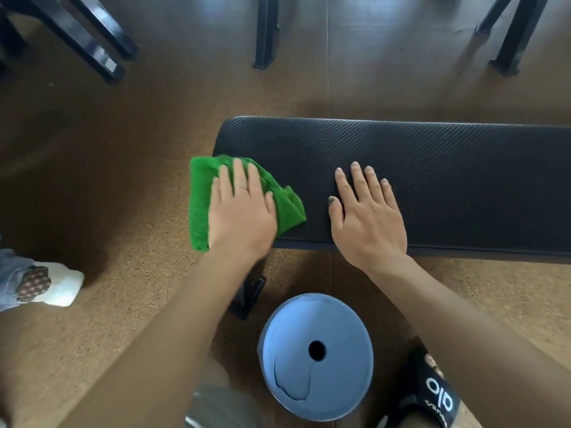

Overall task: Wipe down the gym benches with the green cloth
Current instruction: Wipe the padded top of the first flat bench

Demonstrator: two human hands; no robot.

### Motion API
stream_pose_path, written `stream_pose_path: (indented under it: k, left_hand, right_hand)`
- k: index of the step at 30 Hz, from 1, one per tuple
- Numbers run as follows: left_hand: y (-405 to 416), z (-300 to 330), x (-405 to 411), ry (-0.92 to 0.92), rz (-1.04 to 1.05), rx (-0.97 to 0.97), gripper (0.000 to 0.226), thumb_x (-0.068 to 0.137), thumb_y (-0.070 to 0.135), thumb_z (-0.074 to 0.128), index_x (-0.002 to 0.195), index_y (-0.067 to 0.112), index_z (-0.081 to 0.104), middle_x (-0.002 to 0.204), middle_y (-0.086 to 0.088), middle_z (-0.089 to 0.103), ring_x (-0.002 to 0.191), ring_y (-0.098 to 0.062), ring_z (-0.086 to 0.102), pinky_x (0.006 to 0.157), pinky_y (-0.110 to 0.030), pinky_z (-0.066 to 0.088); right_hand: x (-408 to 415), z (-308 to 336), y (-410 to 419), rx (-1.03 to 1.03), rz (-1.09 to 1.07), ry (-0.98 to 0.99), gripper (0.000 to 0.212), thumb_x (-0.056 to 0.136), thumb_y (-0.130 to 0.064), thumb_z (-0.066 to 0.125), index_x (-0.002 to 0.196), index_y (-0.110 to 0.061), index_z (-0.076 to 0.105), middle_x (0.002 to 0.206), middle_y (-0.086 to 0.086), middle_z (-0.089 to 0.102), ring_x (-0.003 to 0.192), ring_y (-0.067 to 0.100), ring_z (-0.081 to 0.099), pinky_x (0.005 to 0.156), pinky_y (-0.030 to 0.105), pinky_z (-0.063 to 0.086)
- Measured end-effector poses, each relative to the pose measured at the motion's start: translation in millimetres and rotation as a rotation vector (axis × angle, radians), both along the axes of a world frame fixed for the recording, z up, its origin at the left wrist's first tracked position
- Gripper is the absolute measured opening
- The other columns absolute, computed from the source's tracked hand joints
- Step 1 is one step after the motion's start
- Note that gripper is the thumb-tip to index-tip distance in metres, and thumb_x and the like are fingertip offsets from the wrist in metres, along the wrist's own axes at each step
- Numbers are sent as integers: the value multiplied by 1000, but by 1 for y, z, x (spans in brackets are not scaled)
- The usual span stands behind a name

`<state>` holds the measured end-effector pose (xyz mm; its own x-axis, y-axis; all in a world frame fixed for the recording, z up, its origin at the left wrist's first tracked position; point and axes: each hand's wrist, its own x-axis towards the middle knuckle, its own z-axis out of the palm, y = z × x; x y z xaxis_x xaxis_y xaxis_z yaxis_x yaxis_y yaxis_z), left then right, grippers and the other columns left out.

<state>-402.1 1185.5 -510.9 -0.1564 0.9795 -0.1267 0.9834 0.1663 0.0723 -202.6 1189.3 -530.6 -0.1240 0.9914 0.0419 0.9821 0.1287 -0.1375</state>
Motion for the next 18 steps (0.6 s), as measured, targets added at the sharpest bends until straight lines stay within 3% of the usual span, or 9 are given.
stream_pose_path:
  k: [3,6,13,18]
  left_hand:
    - [-50,-5,23,-31,-209,53,65,108,41,12,165,9,10,173,-13,10,160,-33,6,130,-50,10]
    - [-39,-5,12,4,-321,43,65,108,46,12,165,16,15,172,-7,15,160,-29,11,130,-47,14]
    - [92,0,2,-4,-212,-45,65,109,46,15,166,17,2,174,-4,-3,160,-26,-5,130,-43,2]
    - [22,2,13,8,-337,18,69,106,50,12,166,15,7,174,-6,4,160,-27,2,130,-46,6]
  right_hand:
    - [2,0,-1,-6,14,-2,66,105,-47,3,165,-24,14,173,5,11,160,25,5,130,44,5]
    - [1,-1,2,-5,16,-1,65,105,-46,4,165,-24,14,173,4,11,160,24,5,130,44,6]
    - [1,0,5,7,5,23,63,105,-44,6,165,-26,17,172,3,14,160,22,8,130,44,7]
    - [2,3,2,-26,6,25,63,105,-44,5,165,-27,9,173,2,8,160,21,1,130,43,4]
